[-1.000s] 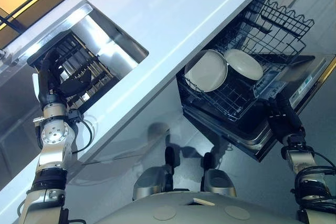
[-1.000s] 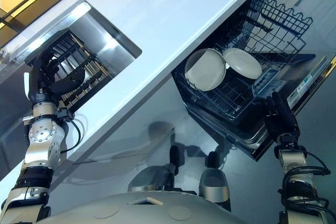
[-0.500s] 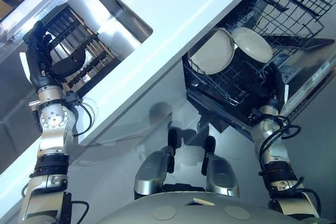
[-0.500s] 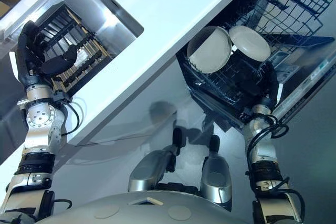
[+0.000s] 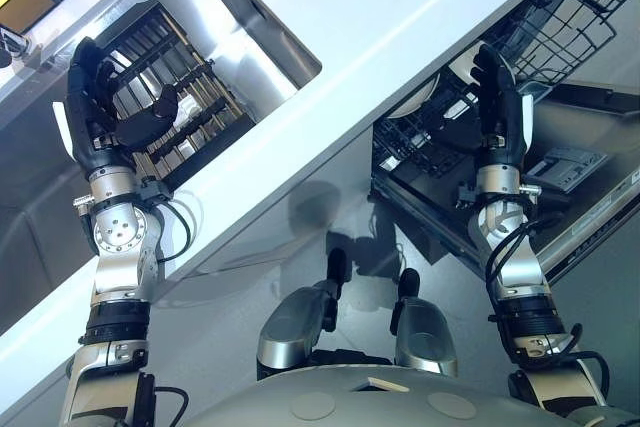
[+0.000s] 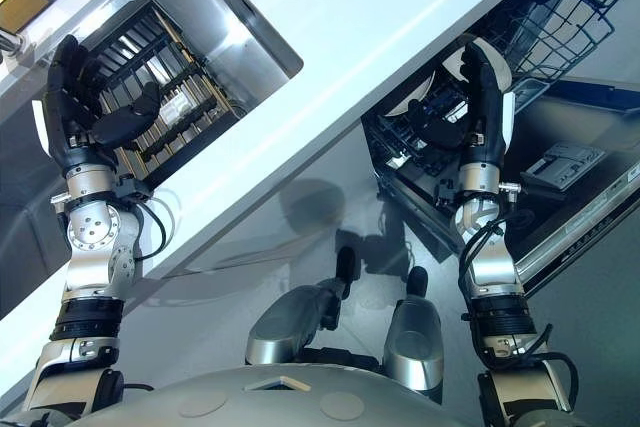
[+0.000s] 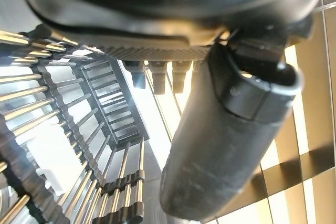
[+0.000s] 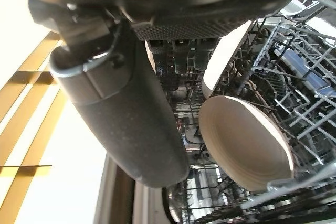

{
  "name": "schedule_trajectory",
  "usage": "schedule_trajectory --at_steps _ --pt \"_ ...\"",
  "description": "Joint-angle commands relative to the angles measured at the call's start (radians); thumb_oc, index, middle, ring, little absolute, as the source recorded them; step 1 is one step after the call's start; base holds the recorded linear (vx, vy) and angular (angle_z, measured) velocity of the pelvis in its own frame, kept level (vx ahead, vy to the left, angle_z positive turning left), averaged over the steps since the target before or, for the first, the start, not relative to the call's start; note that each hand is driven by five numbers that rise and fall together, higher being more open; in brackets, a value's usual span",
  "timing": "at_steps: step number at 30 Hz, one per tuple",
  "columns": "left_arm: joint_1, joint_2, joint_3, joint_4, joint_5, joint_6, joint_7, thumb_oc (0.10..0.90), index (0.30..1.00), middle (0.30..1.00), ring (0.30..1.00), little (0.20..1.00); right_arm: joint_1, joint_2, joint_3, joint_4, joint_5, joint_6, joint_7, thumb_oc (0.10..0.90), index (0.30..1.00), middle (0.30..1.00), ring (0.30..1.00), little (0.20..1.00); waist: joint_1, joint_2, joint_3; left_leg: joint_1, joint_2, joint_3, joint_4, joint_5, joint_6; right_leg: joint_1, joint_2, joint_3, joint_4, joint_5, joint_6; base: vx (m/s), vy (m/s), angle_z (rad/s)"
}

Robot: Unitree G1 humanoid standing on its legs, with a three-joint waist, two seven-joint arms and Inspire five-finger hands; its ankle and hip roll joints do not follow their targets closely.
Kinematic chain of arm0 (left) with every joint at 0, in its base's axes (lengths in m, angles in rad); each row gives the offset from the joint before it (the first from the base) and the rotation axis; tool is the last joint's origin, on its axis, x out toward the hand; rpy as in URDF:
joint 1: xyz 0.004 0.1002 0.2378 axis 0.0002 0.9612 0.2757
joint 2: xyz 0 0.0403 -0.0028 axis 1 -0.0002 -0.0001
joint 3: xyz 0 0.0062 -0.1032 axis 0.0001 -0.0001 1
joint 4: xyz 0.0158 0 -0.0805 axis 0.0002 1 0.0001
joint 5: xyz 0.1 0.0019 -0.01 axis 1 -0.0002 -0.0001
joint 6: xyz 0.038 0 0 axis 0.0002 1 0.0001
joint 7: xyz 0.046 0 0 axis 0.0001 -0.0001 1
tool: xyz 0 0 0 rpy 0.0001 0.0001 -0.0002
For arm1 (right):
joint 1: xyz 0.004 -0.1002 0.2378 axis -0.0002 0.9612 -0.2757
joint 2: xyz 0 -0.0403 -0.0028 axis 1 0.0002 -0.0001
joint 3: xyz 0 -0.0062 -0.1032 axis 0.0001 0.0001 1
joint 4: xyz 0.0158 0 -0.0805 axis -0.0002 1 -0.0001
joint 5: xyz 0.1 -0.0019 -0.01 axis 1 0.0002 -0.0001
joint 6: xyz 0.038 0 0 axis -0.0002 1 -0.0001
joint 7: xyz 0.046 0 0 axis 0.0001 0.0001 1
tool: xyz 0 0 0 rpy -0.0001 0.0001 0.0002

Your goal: Pick up plates and place into dishwasher.

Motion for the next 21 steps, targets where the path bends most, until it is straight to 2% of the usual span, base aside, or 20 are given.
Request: schedule_trajectory --at_steps 1,3,4,5,6,8,10,12,14,15,18,21 --pt "0.135 0.021 0.050 0.068 0.040 -0.061 0.024 0.800 0.900 0.900 0.900 0.900 -0.029 0.051 -0.011 -0.086 0.137 -0.110 0.058 0.800 0.900 0.900 0.900 0.900 0.047 -0.085 -0.090 0.020 -0.051 0.035 0.087 -0.184 0.074 -0.118 -0.012 0.049 0.144 -0.011 0.024 0.03 -0.010 -0.04" --pt "0.134 0.020 0.048 0.070 0.040 -0.061 0.026 0.800 0.900 0.900 0.900 0.900 -0.032 0.065 -0.003 -0.088 0.242 -0.104 0.128 0.800 0.900 0.900 0.900 0.900 0.050 -0.086 -0.090 0.021 -0.051 0.036 0.089 -0.185 0.073 -0.116 -0.012 0.045 0.141 -0.012 0.024 0.02 -0.012 -0.04" --pt "0.130 0.020 0.044 0.075 0.040 -0.062 0.027 0.800 0.900 0.900 0.900 0.900 -0.035 0.082 0.009 -0.090 0.364 -0.081 0.191 0.800 0.900 0.900 0.900 0.900 0.053 -0.088 -0.089 0.021 -0.051 0.037 0.092 -0.187 0.072 -0.114 -0.015 0.040 0.137 -0.011 0.024 0.02 -0.020 -0.03" --pt "0.127 0.027 0.044 0.085 0.033 -0.063 0.021 0.800 0.900 0.900 0.900 0.900 -0.046 0.111 0.031 -0.087 0.575 -0.028 0.312 0.800 0.900 0.900 0.900 0.900 0.060 -0.090 -0.089 0.023 -0.052 0.040 0.095 -0.190 0.070 -0.110 -0.019 0.029 0.126 -0.010 0.026 0.00 0.000 0.00" --pt "0.126 0.028 0.043 0.093 0.030 -0.065 0.015 0.800 0.900 0.900 0.900 0.900 -0.053 0.132 0.045 -0.085 0.662 0.006 0.372 0.800 0.900 0.900 0.900 0.900 0.066 -0.090 -0.090 0.025 -0.053 0.042 0.095 -0.191 0.068 -0.106 -0.022 0.020 0.119 -0.009 0.028 0.04 -0.020 -0.02" --pt "0.122 0.034 0.037 0.111 0.028 -0.067 0.006 0.800 0.900 0.900 0.900 0.900 -0.073 0.180 0.083 -0.087 0.747 0.021 0.403 0.800 0.900 0.900 0.900 0.900 0.080 -0.091 -0.093 0.029 -0.055 0.046 0.093 -0.192 0.066 -0.094 -0.029 -0.001 0.100 -0.009 0.030 0.05 -0.017 -0.06" --pt "0.112 0.044 0.024 0.129 0.023 -0.065 0.007 0.800 0.900 0.900 0.900 0.900 -0.104 0.206 0.120 -0.081 0.670 -0.062 0.319 0.800 0.900 0.900 0.900 0.900 0.093 -0.090 -0.096 0.029 -0.054 0.050 0.091 -0.190 0.064 -0.084 -0.032 -0.013 0.080 -0.010 0.030 0.02 -0.023 -0.07" --pt "0.112 0.055 0.017 0.143 0.010 -0.076 0.007 0.800 0.900 0.900 0.900 0.900 -0.127 0.210 0.132 -0.077 0.411 -0.198 0.152 0.800 0.900 0.900 0.900 0.900 0.098 -0.088 -0.099 0.025 -0.053 0.052 0.090 -0.189 0.064 -0.082 -0.030 -0.011 0.066 -0.011 0.029 -0.01 -0.011 -0.08" --pt "0.122 0.055 0.014 0.149 0.004 -0.088 0.014 0.800 0.900 0.900 0.900 0.900 -0.130 0.201 0.129 -0.107 0.101 -0.278 0.007 0.800 0.900 0.900 0.900 0.900 0.097 -0.085 -0.102 0.021 -0.054 0.055 0.089 -0.190 0.065 -0.086 -0.027 -0.005 0.064 -0.004 0.031 -0.02 0.009 -0.09" --pt "0.129 0.053 0.014 0.152 0.003 -0.097 0.016 0.800 0.900 0.900 0.900 0.900 -0.126 0.189 0.120 -0.124 -0.025 -0.293 -0.055 0.800 0.900 0.900 0.900 0.900 0.095 -0.084 -0.102 0.020 -0.056 0.056 0.089 -0.192 0.067 -0.093 -0.026 -0.001 0.069 0.001 0.034 -0.03 0.014 -0.06" --pt "0.151 0.034 0.027 0.149 0.010 -0.118 0.016 0.800 0.900 0.900 0.900 0.900 -0.105 0.148 0.072 -0.146 -0.208 -0.322 -0.185 0.800 0.900 0.900 0.900 0.900 0.089 -0.083 -0.103 0.015 -0.059 0.054 0.092 -0.196 0.072 -0.108 -0.023 0.009 0.085 0.007 0.037 -0.01 0.003 -0.02" --pt "0.179 0.008 0.055 0.141 0.021 -0.138 0.007 0.800 0.900 0.900 0.900 0.900 -0.055 0.117 0.004 -0.124 -0.218 -0.324 -0.248 0.800 0.900 0.900 0.900 0.900 0.078 -0.084 -0.104 0.010 -0.059 0.054 0.093 -0.199 0.074 -0.119 -0.019 0.015 0.094 0.004 0.038 -0.03 -0.007 0.04"
